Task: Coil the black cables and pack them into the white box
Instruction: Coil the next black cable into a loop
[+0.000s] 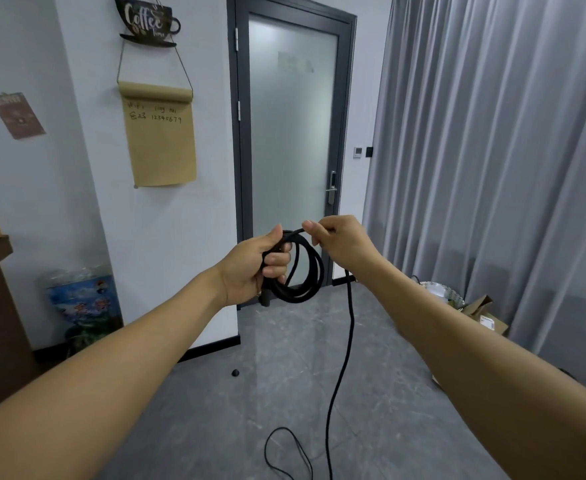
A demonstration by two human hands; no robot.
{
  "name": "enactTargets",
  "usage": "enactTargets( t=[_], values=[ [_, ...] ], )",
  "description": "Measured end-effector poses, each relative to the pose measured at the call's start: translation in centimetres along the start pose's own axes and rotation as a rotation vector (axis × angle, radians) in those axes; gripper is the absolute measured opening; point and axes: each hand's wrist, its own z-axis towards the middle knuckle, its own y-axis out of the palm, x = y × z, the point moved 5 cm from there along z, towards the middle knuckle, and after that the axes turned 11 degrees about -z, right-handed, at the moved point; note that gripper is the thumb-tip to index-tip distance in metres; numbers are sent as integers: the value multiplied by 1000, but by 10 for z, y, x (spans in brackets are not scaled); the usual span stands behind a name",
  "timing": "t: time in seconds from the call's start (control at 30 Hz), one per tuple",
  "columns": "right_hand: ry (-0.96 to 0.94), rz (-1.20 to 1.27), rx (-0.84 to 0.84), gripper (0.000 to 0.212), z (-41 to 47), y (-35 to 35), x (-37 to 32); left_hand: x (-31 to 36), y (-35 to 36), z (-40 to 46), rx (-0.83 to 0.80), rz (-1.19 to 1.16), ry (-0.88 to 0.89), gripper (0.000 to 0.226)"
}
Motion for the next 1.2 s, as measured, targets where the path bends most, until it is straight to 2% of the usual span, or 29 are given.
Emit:
enactTargets(
  t=[0.13,0.27,0.47,0.6,0.7,0.83,0.93,1.03,1.2],
  values=[
    [69,27,-44,47,-5,4,17,-3,-3,-3,65,139,1,35],
    [144,54,-97,44,-12,8,39,-2,-17,-2,212,235,48,41],
    [237,79,-104,35,-24,-1,77,16,-67,-9,546,170,178,39],
    [229,18,-110,30,-30,-9,92,26,-96,-18,761,122,234,32],
    [209,-41,-76,26,-30,-12,96,29,-107,-21,859,160,261,30],
    [91,-361,-24,25,-19,-8,68,34,-98,-12,868,364,360,31],
    [-50,-539,-75,27,-15,7,31,35,-81,-4,830,547,404,28],
    [-188,-556,-181,35,-14,21,-4,32,-64,1,767,648,434,25],
    [-295,-328,-267,22,-17,26,-36,27,-51,2,658,736,429,30]
  ],
)
